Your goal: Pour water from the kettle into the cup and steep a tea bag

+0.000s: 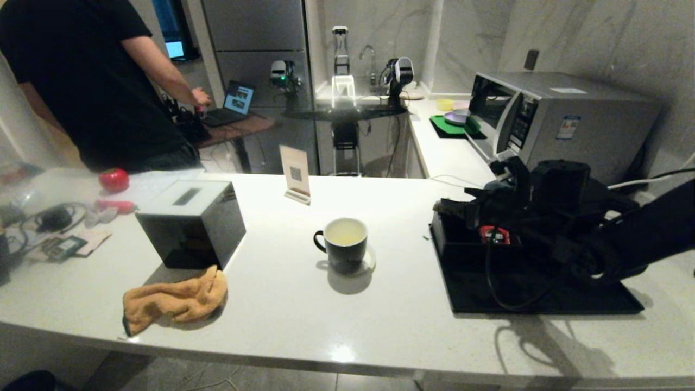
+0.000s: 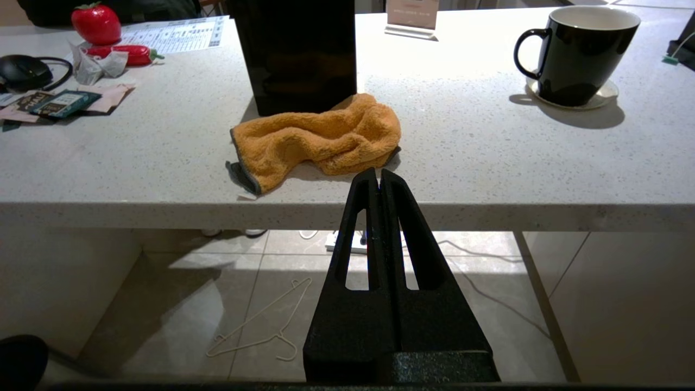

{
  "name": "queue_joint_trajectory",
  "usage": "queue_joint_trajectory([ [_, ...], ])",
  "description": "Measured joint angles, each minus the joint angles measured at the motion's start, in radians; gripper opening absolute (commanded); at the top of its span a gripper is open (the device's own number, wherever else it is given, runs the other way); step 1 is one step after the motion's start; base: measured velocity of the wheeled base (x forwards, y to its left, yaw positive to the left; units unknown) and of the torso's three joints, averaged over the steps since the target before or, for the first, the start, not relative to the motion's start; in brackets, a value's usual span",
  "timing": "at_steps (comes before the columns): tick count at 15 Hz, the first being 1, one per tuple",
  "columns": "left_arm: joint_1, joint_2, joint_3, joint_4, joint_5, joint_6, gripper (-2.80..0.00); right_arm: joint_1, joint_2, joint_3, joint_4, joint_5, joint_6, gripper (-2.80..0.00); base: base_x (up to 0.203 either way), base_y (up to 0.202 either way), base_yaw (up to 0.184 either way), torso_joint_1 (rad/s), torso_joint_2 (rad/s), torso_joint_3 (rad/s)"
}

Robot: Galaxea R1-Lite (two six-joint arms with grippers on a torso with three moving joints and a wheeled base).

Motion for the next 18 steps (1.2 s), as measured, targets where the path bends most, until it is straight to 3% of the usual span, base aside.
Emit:
queue_joint_trajectory([
  [5,-0.001,0.000,0.000,0.000,0.000,0.000,-2.80,0.001,0.095,-0.028,-0.081,-0.038,0.004,0.00,0.000,0.000,0.000,0.000,0.00,0.000],
  [18,-0.001,0.000,0.000,0.000,0.000,0.000,-2.80,0.000,0.256,-0.192,-0.085,-0.075,0.031,0.00,0.000,0.000,0.000,0.000,0.00,0.000],
])
